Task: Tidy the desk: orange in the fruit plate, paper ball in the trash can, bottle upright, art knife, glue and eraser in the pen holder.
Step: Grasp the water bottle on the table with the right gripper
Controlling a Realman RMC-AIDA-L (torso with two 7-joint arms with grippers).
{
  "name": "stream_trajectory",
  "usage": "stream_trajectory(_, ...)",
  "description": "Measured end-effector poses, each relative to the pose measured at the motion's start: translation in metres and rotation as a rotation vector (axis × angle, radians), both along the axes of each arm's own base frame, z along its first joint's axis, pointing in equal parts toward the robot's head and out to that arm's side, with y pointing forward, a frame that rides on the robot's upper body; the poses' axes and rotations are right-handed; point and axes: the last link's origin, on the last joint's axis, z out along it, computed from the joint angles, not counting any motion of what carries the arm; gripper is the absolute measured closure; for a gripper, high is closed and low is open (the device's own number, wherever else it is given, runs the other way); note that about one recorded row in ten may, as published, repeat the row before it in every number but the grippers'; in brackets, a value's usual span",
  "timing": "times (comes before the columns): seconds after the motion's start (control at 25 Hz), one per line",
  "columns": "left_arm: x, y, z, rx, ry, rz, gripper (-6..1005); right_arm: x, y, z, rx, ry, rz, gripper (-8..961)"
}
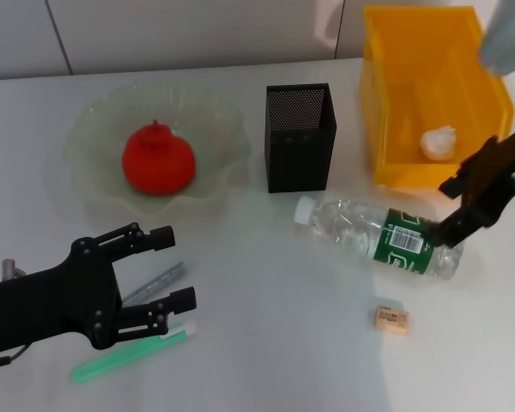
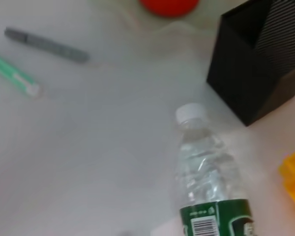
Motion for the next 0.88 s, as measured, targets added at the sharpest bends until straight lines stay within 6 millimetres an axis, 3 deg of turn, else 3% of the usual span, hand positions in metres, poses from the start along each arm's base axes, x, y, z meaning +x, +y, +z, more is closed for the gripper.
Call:
stream_trajectory(0.2,-0.001,-0.001,0.001,0.000,-0.002,0.002,175,-0.004,0.007,-0.015,-0.003,-0.063,0.016,169)
stream_trajectory(0.56,-0.002,-0.002,0.001,0.002,-0.001,0.003,174,0.008,0.018,-0.047,-0.014,-0.102,-0.011,169)
stream_trajectory(0.88,-0.002,-0.002,0.001,0.001,-0.002,0.002,175,0.008,0.021,-0.054,0.000,-0.077,-0.026,169)
